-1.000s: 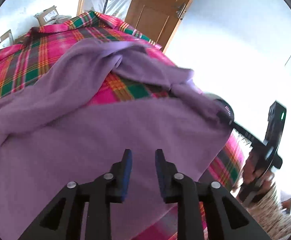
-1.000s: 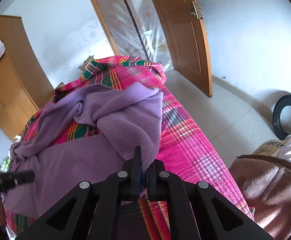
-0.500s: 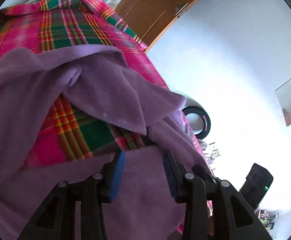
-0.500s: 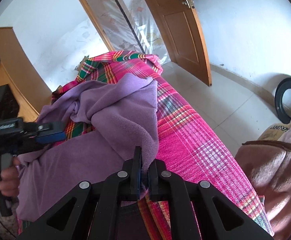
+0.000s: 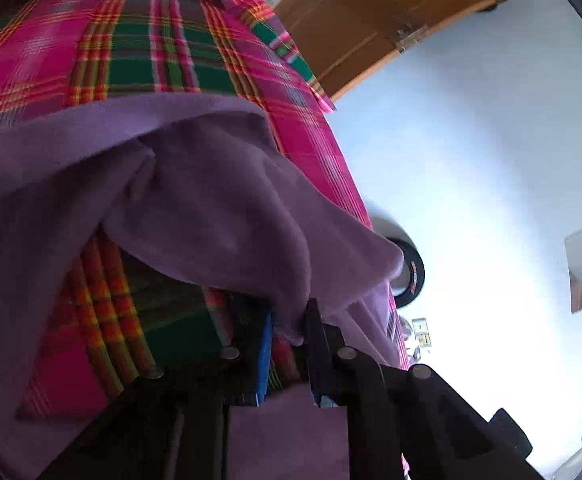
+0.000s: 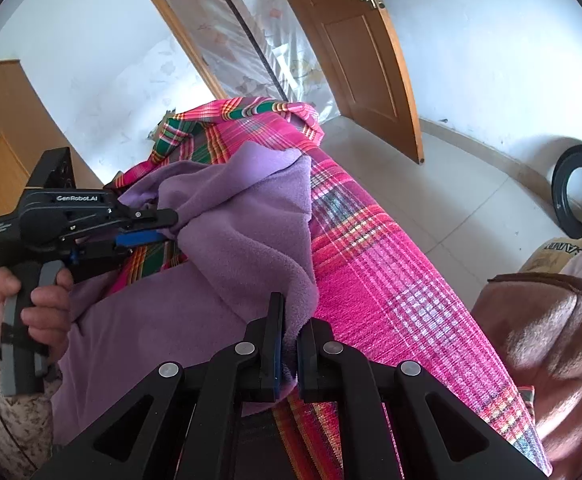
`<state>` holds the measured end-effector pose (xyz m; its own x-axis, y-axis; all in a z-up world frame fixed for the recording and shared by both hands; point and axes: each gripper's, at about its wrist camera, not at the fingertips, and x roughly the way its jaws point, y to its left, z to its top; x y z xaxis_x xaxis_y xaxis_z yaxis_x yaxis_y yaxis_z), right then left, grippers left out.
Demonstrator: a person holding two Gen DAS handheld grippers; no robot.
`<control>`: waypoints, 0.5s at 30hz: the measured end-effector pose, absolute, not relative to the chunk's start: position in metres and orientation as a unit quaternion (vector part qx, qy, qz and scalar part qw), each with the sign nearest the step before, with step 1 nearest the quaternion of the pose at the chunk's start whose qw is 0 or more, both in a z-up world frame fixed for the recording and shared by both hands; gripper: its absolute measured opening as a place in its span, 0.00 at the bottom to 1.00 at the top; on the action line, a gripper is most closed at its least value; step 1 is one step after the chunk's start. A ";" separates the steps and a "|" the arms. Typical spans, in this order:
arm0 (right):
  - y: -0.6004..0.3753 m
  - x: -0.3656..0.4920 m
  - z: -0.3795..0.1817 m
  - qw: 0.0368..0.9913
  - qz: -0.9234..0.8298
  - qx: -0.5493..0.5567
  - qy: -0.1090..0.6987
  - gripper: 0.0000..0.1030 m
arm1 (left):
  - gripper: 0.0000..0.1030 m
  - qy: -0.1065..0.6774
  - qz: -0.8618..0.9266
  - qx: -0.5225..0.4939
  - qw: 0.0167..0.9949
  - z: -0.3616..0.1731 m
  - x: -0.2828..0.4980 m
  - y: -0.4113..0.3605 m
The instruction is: Fold clothes
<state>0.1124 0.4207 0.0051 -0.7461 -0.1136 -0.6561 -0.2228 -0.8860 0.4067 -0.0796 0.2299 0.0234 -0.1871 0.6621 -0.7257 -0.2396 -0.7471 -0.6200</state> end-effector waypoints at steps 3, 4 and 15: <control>0.421 0.113 0.005 0.031 0.904 -0.355 0.238 0.07 | 0.12 -0.194 0.763 -0.543 0.293 0.030 -0.085 0.226; 0.421 0.113 0.005 0.032 0.904 -0.354 0.238 0.07 | 0.12 -0.194 0.770 -0.534 0.289 0.034 -0.087 0.225; 0.419 0.113 0.005 0.035 0.904 -0.356 0.233 0.06 | 0.12 -0.221 0.773 -0.536 0.258 0.026 -0.101 0.194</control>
